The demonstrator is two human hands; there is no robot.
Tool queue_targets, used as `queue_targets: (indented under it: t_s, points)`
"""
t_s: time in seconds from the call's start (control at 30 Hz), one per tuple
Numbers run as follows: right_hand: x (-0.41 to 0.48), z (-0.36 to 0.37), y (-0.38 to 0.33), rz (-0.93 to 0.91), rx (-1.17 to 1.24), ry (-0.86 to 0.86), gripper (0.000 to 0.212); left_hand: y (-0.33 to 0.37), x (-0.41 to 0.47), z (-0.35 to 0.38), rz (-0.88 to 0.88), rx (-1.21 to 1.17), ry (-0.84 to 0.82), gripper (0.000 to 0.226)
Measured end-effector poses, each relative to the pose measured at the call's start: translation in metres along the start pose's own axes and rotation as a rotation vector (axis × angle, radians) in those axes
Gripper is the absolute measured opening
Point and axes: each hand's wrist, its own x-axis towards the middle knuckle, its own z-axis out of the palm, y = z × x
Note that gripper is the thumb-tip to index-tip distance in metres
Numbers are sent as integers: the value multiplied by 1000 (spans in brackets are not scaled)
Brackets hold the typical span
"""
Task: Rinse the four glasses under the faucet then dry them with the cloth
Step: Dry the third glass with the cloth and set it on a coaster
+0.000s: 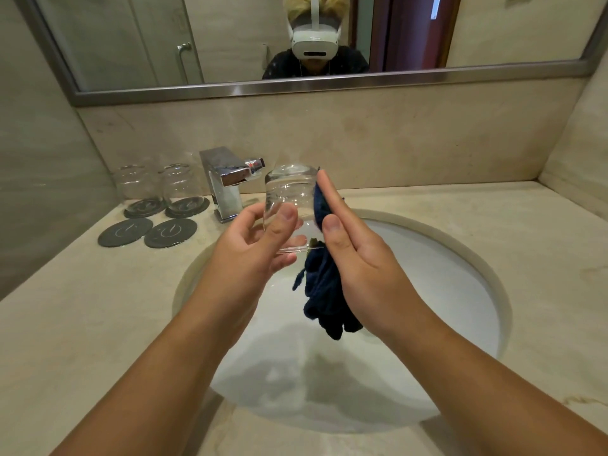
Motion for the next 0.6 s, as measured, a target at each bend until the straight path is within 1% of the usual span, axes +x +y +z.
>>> queue_targets:
  t_s: [0.17,0.23,0.3,0.4,0.43,0.5,0.6]
  points:
    - [2,-3,1,64,124,19,44,4,-4,3,-47,-98,-96,61]
    - [2,-4,1,80,137,25,44,3,-5,4,-64,-60,-125,63]
    - [2,-4,2,95,116,30,44,3,-4,5,-66,5,-94,67]
    - [3,-4,3,94,47,16,46,1,-2,5,-54,-5,-17,56]
    - [2,-4,2,84,32,11,47,0,-2,5,-43,-20,-6,56]
    - [1,-5,0,52,6,10,48,0,-1,4,-19,-54,17,67]
    - [1,-5,-1,16,10,15,48,3,-2,3,5,-111,17,71]
